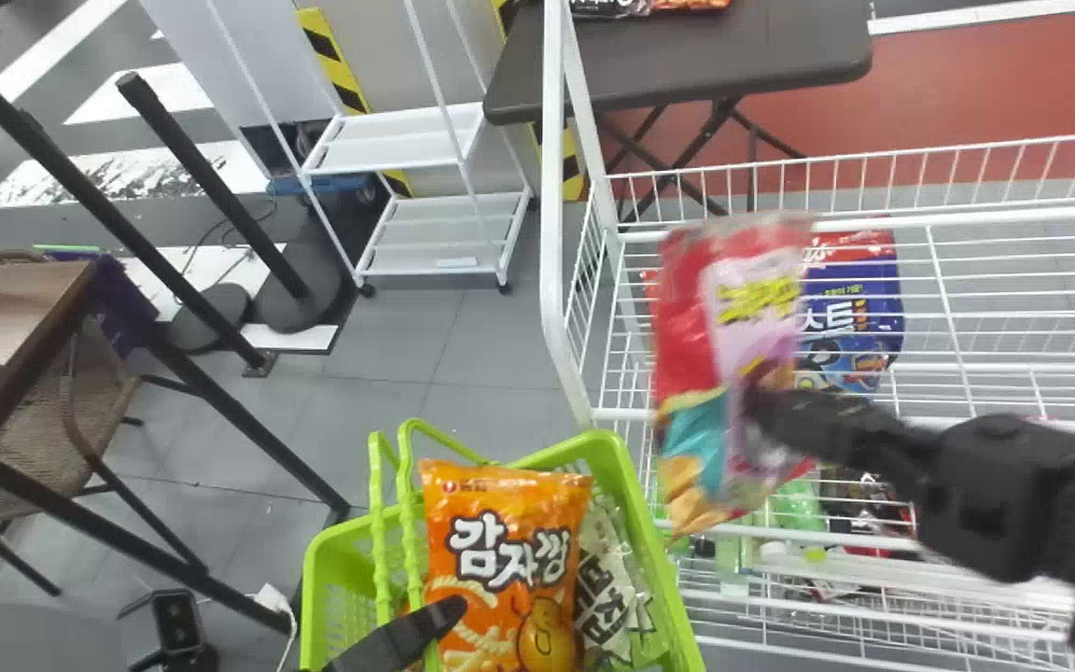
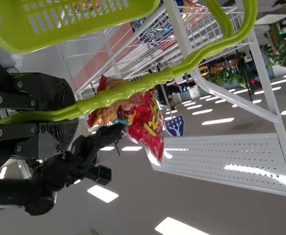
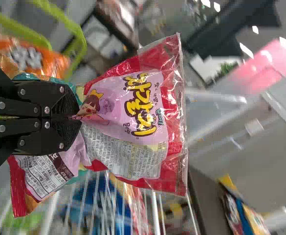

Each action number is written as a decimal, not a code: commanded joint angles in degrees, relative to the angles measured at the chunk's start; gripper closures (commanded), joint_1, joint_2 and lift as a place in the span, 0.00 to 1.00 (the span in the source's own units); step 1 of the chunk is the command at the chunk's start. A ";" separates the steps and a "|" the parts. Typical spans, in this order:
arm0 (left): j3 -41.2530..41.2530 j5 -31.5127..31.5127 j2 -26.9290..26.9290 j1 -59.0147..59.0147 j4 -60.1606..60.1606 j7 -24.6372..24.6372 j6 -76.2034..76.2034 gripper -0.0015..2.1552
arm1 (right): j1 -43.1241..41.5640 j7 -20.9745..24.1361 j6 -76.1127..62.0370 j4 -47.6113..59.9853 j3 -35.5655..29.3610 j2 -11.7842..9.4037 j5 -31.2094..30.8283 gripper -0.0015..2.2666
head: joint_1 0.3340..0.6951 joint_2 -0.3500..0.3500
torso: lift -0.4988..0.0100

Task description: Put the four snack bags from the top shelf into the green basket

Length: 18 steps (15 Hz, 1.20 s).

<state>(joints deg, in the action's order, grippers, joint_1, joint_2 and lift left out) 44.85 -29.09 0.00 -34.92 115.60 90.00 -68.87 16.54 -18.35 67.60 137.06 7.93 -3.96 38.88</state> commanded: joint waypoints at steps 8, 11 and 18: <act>-0.20 0.00 -0.15 -0.06 -0.11 0.57 0.18 1.00 | -6.69 1.47 -2.60 -23.33 16.06 0.27 6.39 1.00 | 1.00 1.00 | 0.98; -0.29 0.00 -0.15 -0.06 -0.02 0.57 0.18 1.00 | -9.59 5.25 -1.72 -27.38 17.73 0.27 6.65 1.00 | 1.00 1.00 | 0.98; -0.81 -0.09 -0.15 -0.50 -0.02 0.57 0.18 1.00 | -23.66 11.76 1.97 -41.88 26.79 3.78 9.81 0.82 | 1.00 1.00 | 0.98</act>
<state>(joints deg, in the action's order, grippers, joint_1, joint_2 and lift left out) 44.08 -29.16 0.00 -35.26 115.53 90.00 -68.69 -4.02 -6.40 69.62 98.64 32.68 -1.67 48.38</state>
